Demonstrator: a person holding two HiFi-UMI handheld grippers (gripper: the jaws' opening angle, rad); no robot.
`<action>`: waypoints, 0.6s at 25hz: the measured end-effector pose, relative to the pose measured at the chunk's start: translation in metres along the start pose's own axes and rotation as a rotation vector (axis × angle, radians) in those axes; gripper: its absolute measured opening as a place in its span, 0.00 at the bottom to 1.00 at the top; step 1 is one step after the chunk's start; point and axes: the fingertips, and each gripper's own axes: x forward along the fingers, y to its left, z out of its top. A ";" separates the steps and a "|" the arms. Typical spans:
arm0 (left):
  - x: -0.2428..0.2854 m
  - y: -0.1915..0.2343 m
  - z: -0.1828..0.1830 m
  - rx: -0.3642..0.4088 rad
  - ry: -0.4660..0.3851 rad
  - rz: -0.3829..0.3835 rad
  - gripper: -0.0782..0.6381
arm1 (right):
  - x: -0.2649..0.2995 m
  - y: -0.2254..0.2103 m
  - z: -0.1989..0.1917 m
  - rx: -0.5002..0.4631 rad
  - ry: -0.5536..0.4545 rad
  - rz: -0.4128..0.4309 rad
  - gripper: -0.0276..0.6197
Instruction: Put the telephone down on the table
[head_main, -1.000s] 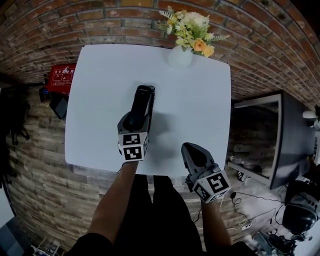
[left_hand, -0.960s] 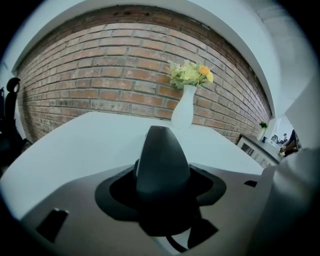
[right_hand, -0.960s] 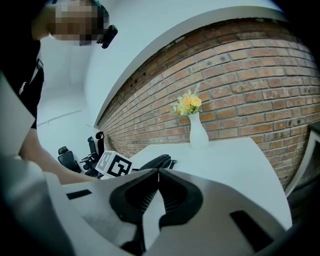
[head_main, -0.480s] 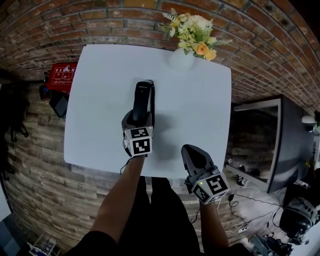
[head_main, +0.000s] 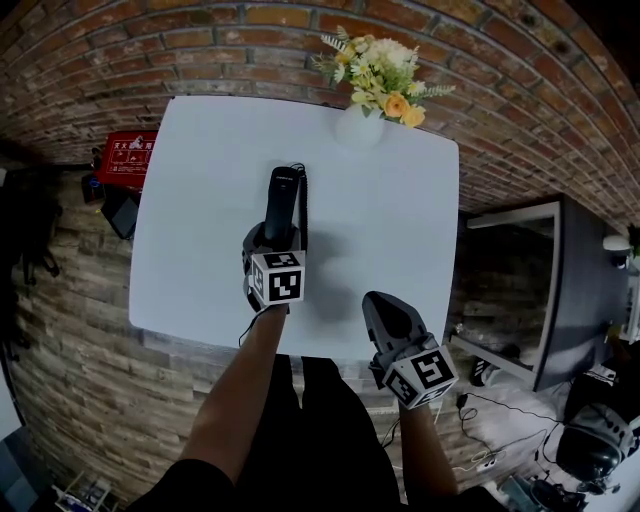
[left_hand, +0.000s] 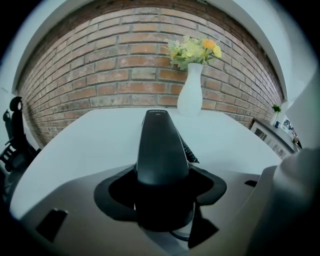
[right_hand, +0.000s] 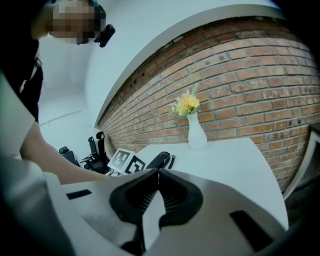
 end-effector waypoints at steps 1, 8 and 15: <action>0.000 -0.001 0.000 -0.002 0.000 -0.006 0.51 | -0.001 -0.001 0.001 0.001 -0.003 0.001 0.08; -0.010 -0.003 0.003 -0.011 -0.025 -0.047 0.60 | -0.009 -0.002 0.009 -0.010 -0.025 0.014 0.08; -0.049 -0.002 0.020 -0.008 -0.119 -0.074 0.60 | -0.015 0.001 0.015 -0.027 -0.046 0.037 0.08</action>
